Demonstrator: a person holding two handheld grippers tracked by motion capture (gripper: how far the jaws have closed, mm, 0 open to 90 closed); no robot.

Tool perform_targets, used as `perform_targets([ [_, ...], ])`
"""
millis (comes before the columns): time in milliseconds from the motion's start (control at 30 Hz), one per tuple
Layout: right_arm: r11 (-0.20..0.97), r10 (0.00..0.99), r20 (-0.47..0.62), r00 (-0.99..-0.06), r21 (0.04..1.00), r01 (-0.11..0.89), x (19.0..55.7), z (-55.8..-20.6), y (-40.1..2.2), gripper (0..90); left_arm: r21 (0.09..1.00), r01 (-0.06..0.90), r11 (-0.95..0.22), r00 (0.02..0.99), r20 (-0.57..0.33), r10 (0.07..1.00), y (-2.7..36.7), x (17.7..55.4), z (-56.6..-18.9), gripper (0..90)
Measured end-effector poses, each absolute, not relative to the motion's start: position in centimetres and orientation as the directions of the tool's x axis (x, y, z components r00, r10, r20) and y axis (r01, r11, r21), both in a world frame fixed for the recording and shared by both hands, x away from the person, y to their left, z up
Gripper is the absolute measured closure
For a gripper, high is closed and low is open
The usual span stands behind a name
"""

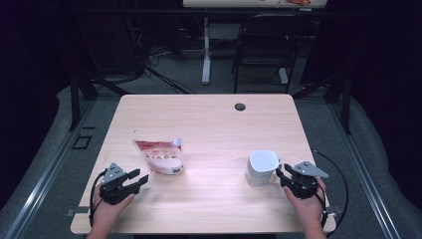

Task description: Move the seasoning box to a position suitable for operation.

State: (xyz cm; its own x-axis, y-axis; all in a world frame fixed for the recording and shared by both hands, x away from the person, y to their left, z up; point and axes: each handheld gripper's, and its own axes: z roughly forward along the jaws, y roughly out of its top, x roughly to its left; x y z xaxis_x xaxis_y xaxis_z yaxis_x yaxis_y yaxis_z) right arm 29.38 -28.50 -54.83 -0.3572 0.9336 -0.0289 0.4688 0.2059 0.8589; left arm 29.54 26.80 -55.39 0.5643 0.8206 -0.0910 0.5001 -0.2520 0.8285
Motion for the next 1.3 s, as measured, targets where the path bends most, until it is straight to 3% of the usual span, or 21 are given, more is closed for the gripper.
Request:
perform_targets([
  [167,0.169,0.94,0.001,-0.341,0.866,0.47,30.0,-55.0,-28.4,67.5,0.824,0.51,-0.245,0.576,-0.115,0.81,26.9,29.5,-55.6,62.8],
  [633,0.211,0.939,-0.046,-0.341,0.859,0.466,30.8,-55.0,-27.6,74.6,0.802,0.541,-0.253,0.57,-0.129,0.811,27.0,29.3,-55.6,69.4],
  [1300,0.203,0.942,-0.028,-0.333,0.841,0.502,30.5,-54.9,-27.6,80.4,0.799,0.517,-0.306,0.615,-0.099,0.782,26.0,29.2,-55.4,71.3],
])
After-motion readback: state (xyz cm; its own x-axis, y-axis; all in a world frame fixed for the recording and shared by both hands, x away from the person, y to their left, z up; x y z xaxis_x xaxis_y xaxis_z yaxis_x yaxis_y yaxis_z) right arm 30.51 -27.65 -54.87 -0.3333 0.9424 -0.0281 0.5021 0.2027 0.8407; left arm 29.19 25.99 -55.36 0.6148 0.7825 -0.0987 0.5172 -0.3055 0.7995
